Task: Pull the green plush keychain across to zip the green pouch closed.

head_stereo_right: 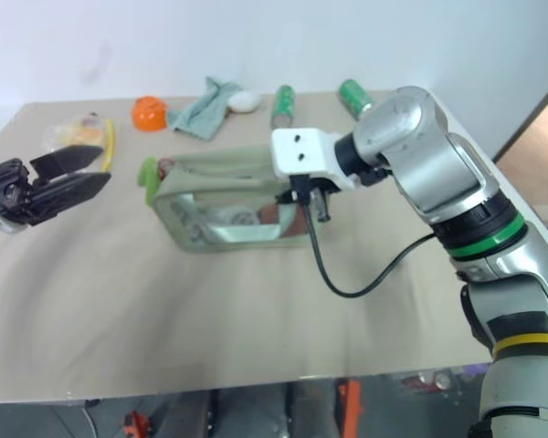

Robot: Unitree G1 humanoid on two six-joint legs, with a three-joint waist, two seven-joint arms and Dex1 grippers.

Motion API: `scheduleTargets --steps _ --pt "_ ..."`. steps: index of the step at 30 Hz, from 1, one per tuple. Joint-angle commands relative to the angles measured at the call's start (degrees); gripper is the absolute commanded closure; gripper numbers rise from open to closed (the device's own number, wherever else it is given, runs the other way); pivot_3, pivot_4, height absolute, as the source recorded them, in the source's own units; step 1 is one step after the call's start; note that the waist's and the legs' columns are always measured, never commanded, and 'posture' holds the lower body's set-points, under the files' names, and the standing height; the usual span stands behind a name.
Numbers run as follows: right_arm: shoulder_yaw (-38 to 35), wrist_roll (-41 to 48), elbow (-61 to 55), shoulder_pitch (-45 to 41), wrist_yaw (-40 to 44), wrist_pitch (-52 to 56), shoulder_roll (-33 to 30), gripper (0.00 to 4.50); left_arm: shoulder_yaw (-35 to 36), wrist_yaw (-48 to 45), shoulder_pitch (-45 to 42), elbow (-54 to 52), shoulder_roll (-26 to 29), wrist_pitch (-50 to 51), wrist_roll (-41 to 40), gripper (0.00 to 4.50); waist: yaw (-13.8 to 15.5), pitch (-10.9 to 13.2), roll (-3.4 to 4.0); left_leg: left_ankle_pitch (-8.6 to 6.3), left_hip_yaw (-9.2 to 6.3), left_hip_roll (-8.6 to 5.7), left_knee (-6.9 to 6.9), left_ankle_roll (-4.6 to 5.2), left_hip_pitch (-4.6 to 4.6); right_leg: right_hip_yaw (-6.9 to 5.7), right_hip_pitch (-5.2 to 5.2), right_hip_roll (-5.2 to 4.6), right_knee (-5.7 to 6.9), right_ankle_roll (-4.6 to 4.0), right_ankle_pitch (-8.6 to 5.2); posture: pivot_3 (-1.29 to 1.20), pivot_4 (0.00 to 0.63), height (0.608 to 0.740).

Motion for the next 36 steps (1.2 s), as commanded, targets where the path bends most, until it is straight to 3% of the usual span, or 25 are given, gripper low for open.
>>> scheduleTargets --steps 1,11,21,30,36 --pt "-3.45 0.56 0.1 0.57 4.63 -7.01 0.64 4.47 3.31 1.13 0.72 -2.35 1.0 0.67 -2.05 0.0 0.01 0.0 0.0 0.0 0.0 0.0 -0.01 0.0 0.0 0.0 0.01 0.0 -0.01 0.0 0.0 0.0 0.15 0.74" --pt "-6.09 -1.31 6.14 3.3 4.97 -13.17 5.58 4.47 4.46 2.89 2.55 -4.24 1.47 1.55 -3.38 0.0 0.0 0.0 0.0 0.16 0.0 0.02 -0.01 -0.25 0.08 0.0 0.03 0.03 0.01 -0.22 0.06 0.0 0.15 0.74" --pt "-14.33 4.01 7.09 1.89 5.17 -4.18 6.12 1.21 3.33 3.13 1.9 -3.51 1.7 1.83 -3.42 0.0 0.12 0.0 0.0 0.25 0.0 0.02 0.0 -0.34 0.07 0.03 0.04 0.03 0.01 -0.23 0.16 0.0 0.15 0.74" --pt "-26.53 18.8 5.5 0.96 11.57 7.54 0.14 1.21 2.65 2.54 1.5 -2.27 1.84 1.93 -2.94 0.0 0.15 0.0 -0.01 0.25 0.0 0.02 0.0 -0.34 0.07 0.03 0.05 0.03 0.0 -0.25 0.15 0.0 0.15 0.74" --pt "-27.0 15.66 -4.27 14.06 9.39 4.96 -9.31 1.21 4.76 2.26 3.97 -1.71 2.73 2.02 -2.8 0.0 0.27 -0.02 -0.03 0.23 0.03 0.02 0.0 -0.37 0.08 0.06 0.06 0.02 -0.01 -0.27 0.1 0.0 0.15 0.74"
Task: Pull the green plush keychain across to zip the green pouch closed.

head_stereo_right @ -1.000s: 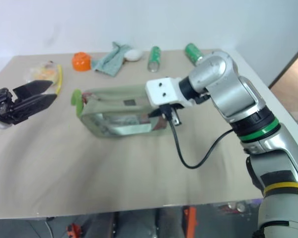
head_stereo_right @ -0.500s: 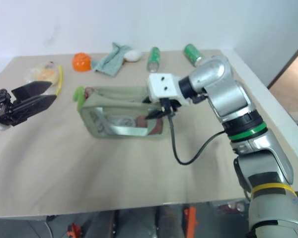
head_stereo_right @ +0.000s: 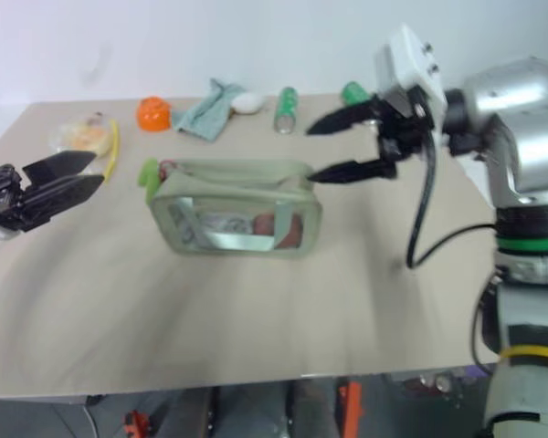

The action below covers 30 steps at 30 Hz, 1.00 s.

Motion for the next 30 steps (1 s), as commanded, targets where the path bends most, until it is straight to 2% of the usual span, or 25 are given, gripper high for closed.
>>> scheduleTargets --steps 1,4,8,18,19,20,27,30 --pt "-1.15 -1.4 -8.59 7.31 -1.18 -1.14 -3.1 1.21 2.44 -0.19 0.5 -0.04 1.35 -0.36 0.02 0.0 -0.02 0.0 0.0 0.0 0.05 0.0 0.0 0.0 -0.01 0.04 -0.03 0.0 -0.01 0.02 0.01 0.0 0.15 0.74" --pt "-0.98 -2.85 -10.78 10.75 -4.37 -1.42 -2.87 1.21 2.48 -0.2 0.94 0.02 1.16 -0.6 0.1 0.0 -0.3 0.01 0.02 0.0 0.11 0.0 0.0 0.01 0.03 0.11 -0.11 0.0 0.02 0.01 0.08 0.0 0.15 0.74" --pt "0.02 -5.82 -7.89 10.9 -11.54 -1.98 1.87 1.21 2.13 0.14 1.24 -0.42 0.77 -0.64 0.14 0.0 -0.32 -0.01 -0.02 0.02 0.12 0.0 0.03 0.04 0.17 0.14 -0.06 0.03 0.02 0.0 0.19 0.0 0.15 0.74" --pt "1.45 -7.76 -6.18 9.94 -12.9 -3.34 5.59 1.21 2.85 1.01 3.15 -1.06 0.46 -0.65 0.15 0.0 -0.12 0.0 -0.01 0.04 0.1 -0.01 0.1 0.06 0.03 0.18 -0.06 0.03 0.0 0.02 0.22 0.0 0.15 0.74" --pt "1.51 -8.0 -6.04 10.0 -13.12 -3.46 5.66 1.75 2.94 1.25 3.35 -1.2 0.39 -0.61 0.05 0.0 -0.12 0.0 -0.01 0.04 0.11 -0.01 0.1 0.06 0.02 0.19 -0.07 0.03 -0.01 0.02 0.22 0.0 0.15 0.74" --pt "1.51 -8.18 -5.75 9.94 -13.5 -3.31 5.81 1.96 3.02 1.43 3.57 -1.33 0.29 -0.62 -0.03 0.0 -0.12 0.0 -0.01 0.04 0.11 -0.01 0.1 0.06 0.02 0.19 -0.07 0.03 -0.01 0.02 0.22 0.0 0.15 0.74" --pt "1.55 -8.6 -5.71 10.32 -13.11 -4.3 5.65 4.43 3.32 2.67 4.11 -1.83 -0.32 -0.52 -0.54 0.0 -0.12 0.0 -0.01 0.05 0.1 -0.01 0.11 0.07 0.05 0.18 -0.06 0.04 -0.01 0.03 0.24 0.0 0.15 0.74" --pt "1.59 -8.63 -5.69 10.34 -13.3 -4.35 5.65 4.47 3.38 2.91 4.12 -1.97 -0.43 -0.49 -0.74 0.0 -0.12 0.0 -0.01 0.05 0.1 -0.01 0.11 0.07 0.05 0.19 -0.06 0.03 -0.01 0.04 0.24 0.0 0.15 0.74"
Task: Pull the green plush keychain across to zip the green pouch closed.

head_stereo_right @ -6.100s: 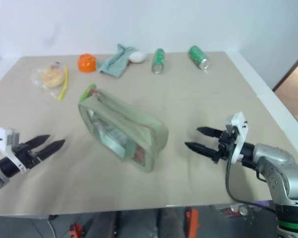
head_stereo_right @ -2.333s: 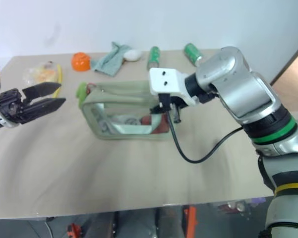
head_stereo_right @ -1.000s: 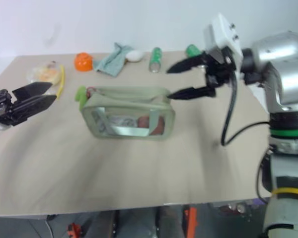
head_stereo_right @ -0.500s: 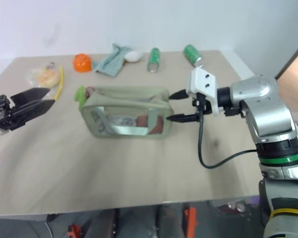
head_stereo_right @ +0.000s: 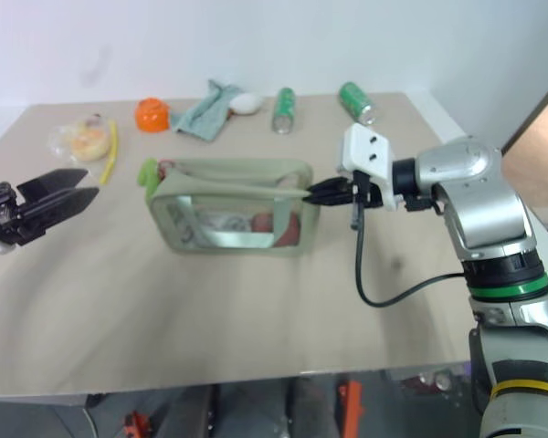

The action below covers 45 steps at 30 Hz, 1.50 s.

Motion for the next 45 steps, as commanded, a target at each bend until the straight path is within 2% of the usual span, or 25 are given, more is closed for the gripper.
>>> scheduleTargets --steps 1,6,13,26,40,41,45 --pt "-0.99 -0.06 -0.84 -0.34 -0.28 -0.87 -0.23 4.47 2.03 0.44 -0.15 -1.93 0.04 -0.52 -1.13 0.0 0.0 0.0 0.0 0.0 0.0 0.0 0.0 0.0 0.0 0.0 0.0 0.0 0.0 0.0 0.0 0.0 0.15 0.74" --pt "-0.56 -0.55 -1.01 0.27 -1.1 -0.93 0.23 4.47 1.7 1.34 -0.45 -0.63 -0.06 -0.83 -0.62 0.0 0.01 0.0 0.0 0.0 0.0 0.0 0.0 0.0 -0.01 0.0 0.0 0.0 0.0 -0.01 -0.01 0.0 0.15 0.74" --pt "-0.68 0.33 -3.32 2.0 -1.26 0.58 0.04 4.47 -4.21 5.56 -2.84 8.2 -1.02 -2.66 8.72 0.0 0.01 0.0 0.0 0.01 0.0 0.0 0.0 0.01 0.12 0.0 0.09 0.01 0.02 0.0 0.0 0.0 0.15 0.74" --pt "-0.9 0.13 -5.36 2.74 -3.25 1.97 -0.04 4.47 -8.3 7.2 -13.16 14.91 -8.46 -1.34 10.11 0.0 -0.13 -0.02 -0.04 0.01 0.0 0.01 0.01 0.02 0.17 0.05 0.14 0.04 0.02 0.02 0.04 0.0 0.15 0.74" --pt "-1.4 0.57 -6.13 2.93 -4.14 2.41 -0.26 4.47 -13.89 6.23 -18.72 20.72 -13.14 -3.66 16.11 0.0 -0.09 -0.02 -0.05 0.01 -0.01 0.0 0.02 0.02 0.45 0.05 0.5 0.04 0.01 0.02 0.03 0.0 0.15 0.74" --pt "-1.38 0.58 -6.14 2.9 -4.22 2.44 -0.2 4.5 -14.05 6.2 -19.12 20.97 -13.51 -3.99 16.48 0.54 -0.1 -0.02 -0.05 0.01 0.0 0.0 0.02 0.02 0.46 0.06 0.5 0.04 0.01 0.03 0.03 0.0 0.15 0.74" --pt "-1.26 0.56 -6.28 3.25 -4.57 2.38 -0.1 4.5 -14.26 6.6 -20.38 21.56 -14.69 -4.73 17.41 1.86 -0.09 -0.02 -0.05 0.01 -0.01 0.0 0.01 0.02 0.46 0.06 0.5 0.05 0.01 0.02 0.03 0.0 0.15 0.74"
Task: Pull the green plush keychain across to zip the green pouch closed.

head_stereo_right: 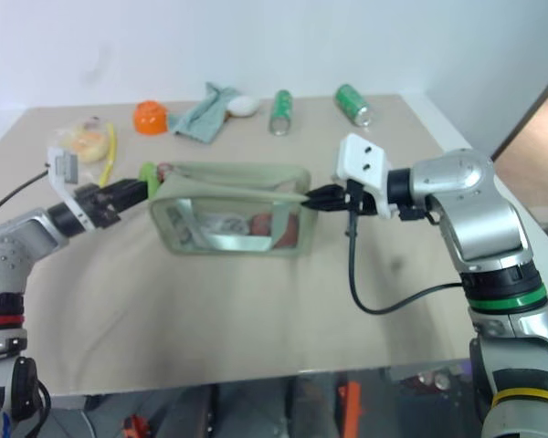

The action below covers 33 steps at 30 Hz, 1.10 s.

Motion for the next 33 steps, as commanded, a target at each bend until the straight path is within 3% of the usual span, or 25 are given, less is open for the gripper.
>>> scheduleTargets --steps 1,6,7,16,22,33 --pt "-1.15 0.47 -2.09 -0.05 -0.46 -0.06 -0.07 4.5 0.67 -0.2 -2.09 -0.22 -0.45 -1.49 0.49 2.17 0.01 0.0 0.0 0.0 0.0 0.0 0.0 0.0 0.0 0.0 0.0 0.0 0.0 0.0 0.0 0.0 0.15 0.74" --pt "-1.13 0.64 -2.37 0.36 -0.91 0.08 -0.05 4.5 0.96 -0.17 -2.5 -0.12 -0.1 -1.55 0.88 3.77 0.01 0.0 -0.01 0.0 0.0 0.0 0.01 0.0 0.02 0.0 0.02 0.0 0.0 0.01 0.01 0.0 0.15 0.74" --pt "-1.09 0.68 -2.43 0.38 -0.98 0.14 -0.02 4.5 1.02 -0.12 -2.64 0.0 0.04 -1.64 1.11 4.27 0.01 0.0 -0.01 0.0 0.0 0.0 0.01 0.0 0.03 0.0 0.02 0.0 0.0 0.01 0.01 0.0 0.15 0.74" --pt "-0.7 0.56 -2.63 0.43 -1.48 0.18 0.4 4.5 1.31 -1.69 -7.65 2.53 1.59 -4.25 2.96 4.27 0.0 0.01 -0.01 0.0 0.0 0.0 0.01 0.0 0.02 -0.01 0.02 0.0 0.0 0.01 0.01 0.0 0.15 0.74" --pt "-0.76 0.55 -2.85 0.71 -1.83 0.11 0.52 4.5 -0.95 -2.93 -16.14 3.96 2.27 -6.75 5.41 4.27 0.03 0.04 -0.08 0.0 0.0 0.0 0.01 0.0 0.02 -0.01 0.02 0.0 -0.01 0.01 0.01 0.0 0.15 0.74" --pt "-1.28 0.91 -3.45 1.22 -3.12 0.25 0.87 4.5 -17.3 -17.86 -24.82 -1.66 0.06 -13.39 14.31 4.27 -0.07 0.05 -0.1 0.0 0.04 0.0 -0.03 0.0 0.04 0.06 0.02 0.01 -0.02 0.01 0.0 0.0 0.15 0.74"
